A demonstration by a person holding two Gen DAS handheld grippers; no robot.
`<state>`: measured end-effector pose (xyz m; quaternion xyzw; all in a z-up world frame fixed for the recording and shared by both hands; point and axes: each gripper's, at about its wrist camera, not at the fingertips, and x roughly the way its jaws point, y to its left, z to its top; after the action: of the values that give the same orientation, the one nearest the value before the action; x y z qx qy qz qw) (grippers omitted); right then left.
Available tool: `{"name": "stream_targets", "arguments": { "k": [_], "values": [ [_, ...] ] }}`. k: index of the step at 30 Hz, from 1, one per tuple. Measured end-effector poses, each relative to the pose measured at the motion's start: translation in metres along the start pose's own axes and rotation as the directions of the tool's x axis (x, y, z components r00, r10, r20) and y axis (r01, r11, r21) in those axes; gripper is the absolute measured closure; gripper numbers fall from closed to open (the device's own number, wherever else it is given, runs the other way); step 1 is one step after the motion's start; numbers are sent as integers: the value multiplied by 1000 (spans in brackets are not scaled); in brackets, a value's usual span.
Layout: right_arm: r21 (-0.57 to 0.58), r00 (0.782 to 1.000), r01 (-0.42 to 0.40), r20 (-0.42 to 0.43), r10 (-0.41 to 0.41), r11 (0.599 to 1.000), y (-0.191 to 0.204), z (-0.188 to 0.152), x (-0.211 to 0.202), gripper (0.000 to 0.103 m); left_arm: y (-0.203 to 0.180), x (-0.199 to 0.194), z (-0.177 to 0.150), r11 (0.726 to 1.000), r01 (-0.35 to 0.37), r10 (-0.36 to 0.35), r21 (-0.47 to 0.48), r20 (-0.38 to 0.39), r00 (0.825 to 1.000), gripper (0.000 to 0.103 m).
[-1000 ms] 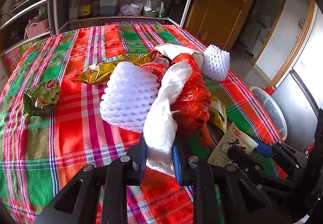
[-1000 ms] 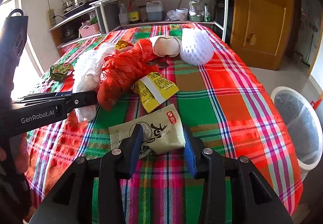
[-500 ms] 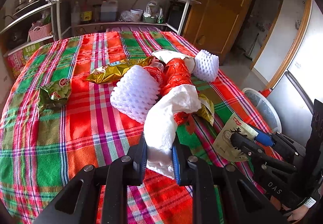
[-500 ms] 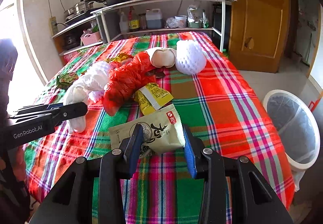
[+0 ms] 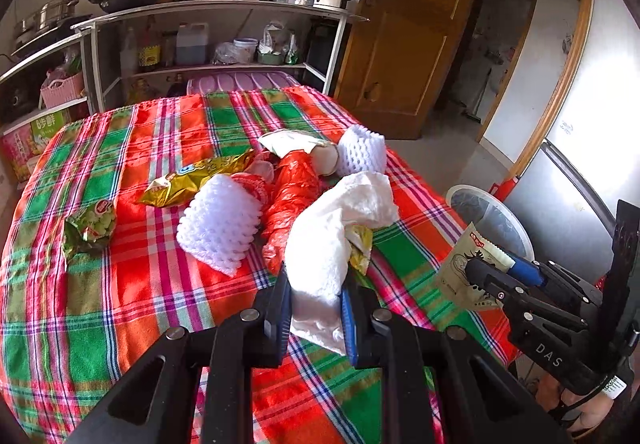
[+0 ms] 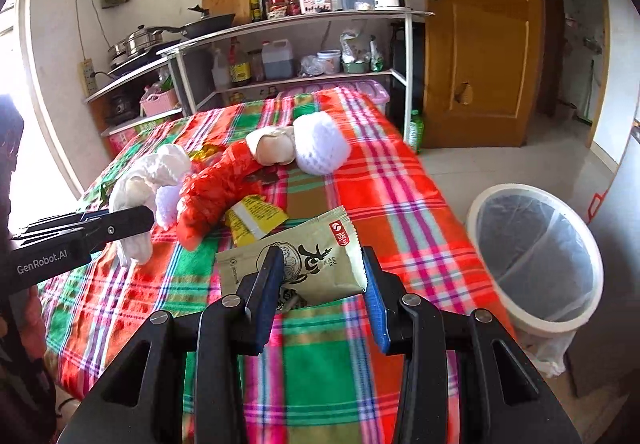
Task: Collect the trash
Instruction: 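Carry the beige packet and white bag in both tools over the white trash bin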
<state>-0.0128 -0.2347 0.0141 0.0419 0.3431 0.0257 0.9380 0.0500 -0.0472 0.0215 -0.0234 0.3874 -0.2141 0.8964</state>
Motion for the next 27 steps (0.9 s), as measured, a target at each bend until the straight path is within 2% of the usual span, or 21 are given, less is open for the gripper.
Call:
{"name": "stream_targets", "arguments": {
  "k": [5,11,17,22,27],
  "values": [
    [43,999,44,24,-45,998,-27,6,-13,63,-27,8,16,998,41,-41,54,9,999,82],
    [101,991,131,28,-135,986,-71,9,-27,63,-71,33,35,983,136,-135,119,-23,991,82],
    [152,972,230,21,-235,961,-118,11,-41,63,-118,67,47,957,229,-219,177,-76,973,82],
    [185,952,298,10,-305,937,-153,13,-50,63,-157,86,55,925,303,-285,230,-108,952,81],
    [204,932,357,-11,-363,912,-182,14,-51,63,-186,112,63,910,337,-308,241,-151,940,81]
  ]
}}
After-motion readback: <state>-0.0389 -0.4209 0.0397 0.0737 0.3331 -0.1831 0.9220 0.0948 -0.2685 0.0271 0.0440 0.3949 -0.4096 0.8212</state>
